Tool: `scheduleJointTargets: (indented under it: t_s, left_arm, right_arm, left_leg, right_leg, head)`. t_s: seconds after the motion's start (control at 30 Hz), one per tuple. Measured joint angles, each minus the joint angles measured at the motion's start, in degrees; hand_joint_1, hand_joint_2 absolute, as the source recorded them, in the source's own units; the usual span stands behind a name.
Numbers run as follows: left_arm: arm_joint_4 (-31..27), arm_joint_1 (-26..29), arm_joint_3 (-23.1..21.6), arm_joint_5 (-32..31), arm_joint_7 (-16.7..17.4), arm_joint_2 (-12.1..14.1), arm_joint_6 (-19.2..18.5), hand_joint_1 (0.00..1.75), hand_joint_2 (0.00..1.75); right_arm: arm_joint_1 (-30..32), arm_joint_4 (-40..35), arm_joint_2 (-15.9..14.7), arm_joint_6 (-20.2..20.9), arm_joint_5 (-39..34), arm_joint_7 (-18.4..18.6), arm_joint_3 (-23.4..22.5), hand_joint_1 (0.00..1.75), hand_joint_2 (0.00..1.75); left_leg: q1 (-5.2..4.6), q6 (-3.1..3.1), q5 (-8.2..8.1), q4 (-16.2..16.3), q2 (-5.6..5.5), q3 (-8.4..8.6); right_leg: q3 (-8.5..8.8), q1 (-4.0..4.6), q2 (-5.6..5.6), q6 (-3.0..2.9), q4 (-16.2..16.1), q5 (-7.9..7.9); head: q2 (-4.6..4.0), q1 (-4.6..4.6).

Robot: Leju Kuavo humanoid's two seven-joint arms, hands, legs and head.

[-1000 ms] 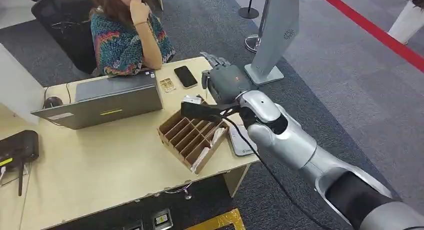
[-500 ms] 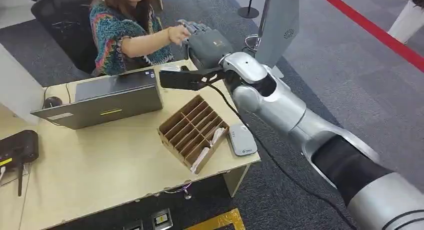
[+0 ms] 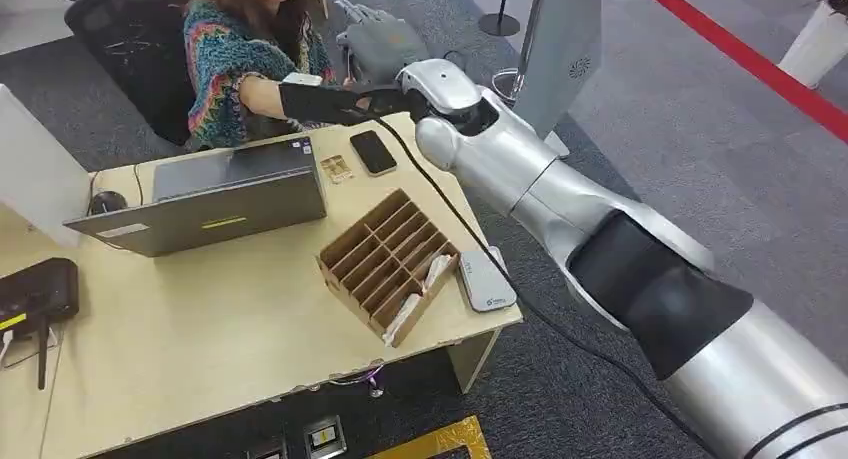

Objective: Pass the card to the sensor for recognition and then transmit it.

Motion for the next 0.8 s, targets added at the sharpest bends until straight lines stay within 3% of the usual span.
scheduleJointTargets:
  t_s: [0.27, 0.3, 0.33, 0.37, 0.43, 0.63, 0.8]
  left_arm:
    - [0.0, 0.24, 0.02, 0.02, 0.28, -0.04, 0.09, 0.0, 0.0]
    - [0.02, 0.41, 0.04, 0.02, 0.35, -0.07, 0.15, 0.0, 0.0]
    - [0.02, 0.44, 0.04, 0.02, 0.37, -0.07, 0.17, 0.0, 0.0]
    - [0.02, 0.67, 0.07, 0.02, 0.46, -0.07, 0.28, 0.0, 0.0]
    - [0.02, 0.98, 0.24, 0.06, 0.46, -0.26, 0.94, 0.0, 0.0]
    - [0.02, 1.27, 1.05, -0.13, 0.42, -0.39, 1.59, 0.0, 0.0]
    - [0.02, 2.32, 1.97, 0.55, -0.55, -0.42, 2.97, 0.0, 0.0]
  right_arm:
    - [0.0, 2.68, 0.63, -0.37, -0.19, -0.28, 0.54, 1.75, 1.75]
    - [0.0, 4.55, 1.03, -0.48, -0.24, -0.44, 0.98, 1.47, 1.75]
    - [0.0, 4.85, 1.05, -0.5, -0.24, -0.46, 1.05, 0.61, 1.75]
    - [0.01, 6.97, 1.46, -0.68, -0.39, -0.66, 1.68, 0.0, 1.75]
    - [0.0, 10.84, 1.92, -3.23, -0.63, -0.7, 1.9, 0.0, 1.75]
    - [-0.05, 10.82, 0.97, -10.59, 2.42, 1.59, 1.55, 0.0, 1.75]
    - [0.47, 5.63, -3.11, -19.51, 7.96, 6.89, -0.66, 0.0, 1.75]
  left_leg:
    - [0.0, 0.0, 0.0, 0.0, 0.0, 0.01]
    - [0.0, 0.0, 0.0, 0.01, 0.0, 0.01]
    - [0.0, 0.0, 0.0, 0.01, 0.0, 0.01]
    - [0.0, 0.0, 0.0, 0.01, 0.0, 0.0]
    - [0.0, 0.0, 0.0, 0.01, 0.04, 0.0]
    - [0.01, 0.0, 0.0, 0.03, 0.12, 0.05]
    - [-0.01, 0.0, 0.0, 0.05, 0.14, 0.08]
  right_leg:
    - [-0.01, 0.0, 0.01, 0.0, 0.0, 0.0]
    - [-0.01, 0.0, 0.01, 0.0, 0.0, 0.0]
    - [-0.01, 0.0, 0.0, 0.0, 0.0, 0.0]
    - [-0.03, 0.0, 0.01, 0.0, 0.0, 0.0]
    - [-0.06, 0.0, 0.06, 0.0, 0.0, 0.0]
    - [-0.12, 0.0, 0.17, -0.01, 0.0, 0.02]
    - [-0.15, -0.01, 0.2, -0.02, -0.03, 0.02]
  head:
    - [0.0, 0.0]
    - [0.0, 0.0]
    - [0.0, 0.0]
    - [0.0, 0.0]
    - [0.0, 0.0]
    - [0.0, 0.0]
    - [0.0, 0.0]
